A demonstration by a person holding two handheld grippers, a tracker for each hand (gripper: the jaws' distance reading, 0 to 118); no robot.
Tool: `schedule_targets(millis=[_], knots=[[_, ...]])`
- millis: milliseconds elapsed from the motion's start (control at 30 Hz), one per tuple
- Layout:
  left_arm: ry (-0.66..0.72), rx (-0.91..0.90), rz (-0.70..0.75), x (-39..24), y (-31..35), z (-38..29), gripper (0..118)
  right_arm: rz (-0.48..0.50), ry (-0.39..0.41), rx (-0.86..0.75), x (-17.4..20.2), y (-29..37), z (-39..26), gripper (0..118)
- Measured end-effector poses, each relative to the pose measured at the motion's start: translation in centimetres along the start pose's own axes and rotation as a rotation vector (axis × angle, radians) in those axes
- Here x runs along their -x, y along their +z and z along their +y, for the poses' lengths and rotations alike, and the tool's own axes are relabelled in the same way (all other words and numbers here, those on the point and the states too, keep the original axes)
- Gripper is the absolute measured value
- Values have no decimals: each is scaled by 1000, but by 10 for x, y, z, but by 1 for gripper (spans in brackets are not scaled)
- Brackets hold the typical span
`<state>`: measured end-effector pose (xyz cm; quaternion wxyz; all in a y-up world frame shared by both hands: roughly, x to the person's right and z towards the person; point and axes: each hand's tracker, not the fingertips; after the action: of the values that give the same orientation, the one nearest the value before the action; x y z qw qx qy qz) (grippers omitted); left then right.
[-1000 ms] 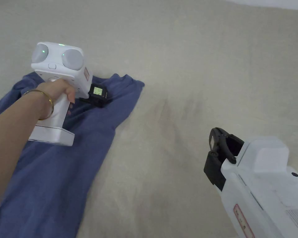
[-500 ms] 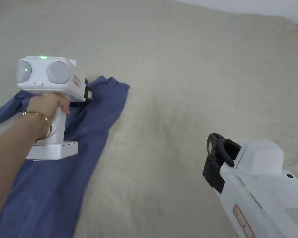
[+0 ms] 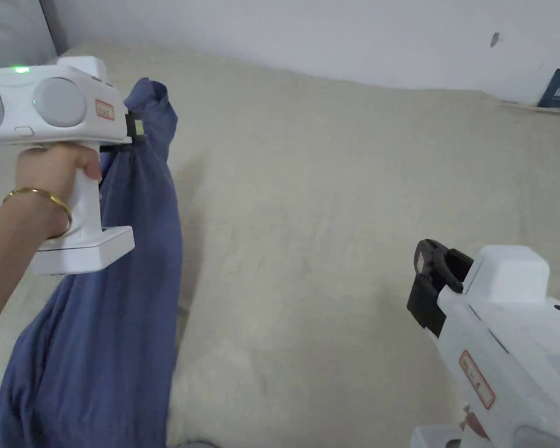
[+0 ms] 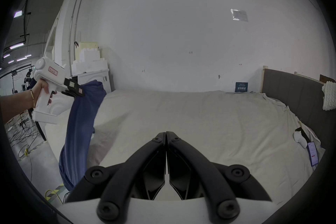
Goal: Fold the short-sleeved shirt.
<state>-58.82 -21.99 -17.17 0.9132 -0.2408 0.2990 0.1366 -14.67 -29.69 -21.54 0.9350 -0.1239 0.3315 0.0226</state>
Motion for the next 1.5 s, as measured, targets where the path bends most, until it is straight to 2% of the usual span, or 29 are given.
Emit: schedule_targets(millis=[167,433,567,700,900,1067,1333,1433,1467,1500], knots=[[101,-131,-16,2,53,34,0,-22,-41,-38,-16,26,5,0],[6,-315,-55,-37,115,107,0,-77,-83,-86,-40,49,10,0],[-65,-350,-128,-86,123,127,0,-106,-109,-101,-54,56,11,0],[-131,-332,-249,-153,107,118,0,-160,-112,-108,-71,70,10,0],[-254,-206,-465,-276,64,57,0,-296,-144,-89,-111,97,-4,0],[-364,-100,-635,-379,39,-22,0,-411,-159,-40,-147,117,-18,0],[-683,89,-783,-510,28,-191,0,-533,-197,-8,-181,148,-35,0],[-884,132,-801,-532,40,-260,0,-563,-209,9,-190,155,-42,0],[-924,151,-809,-536,43,-278,5,-570,-211,15,-193,156,-45,0],[-941,182,-824,-538,44,-294,25,-576,-215,23,-195,157,-47,0]])
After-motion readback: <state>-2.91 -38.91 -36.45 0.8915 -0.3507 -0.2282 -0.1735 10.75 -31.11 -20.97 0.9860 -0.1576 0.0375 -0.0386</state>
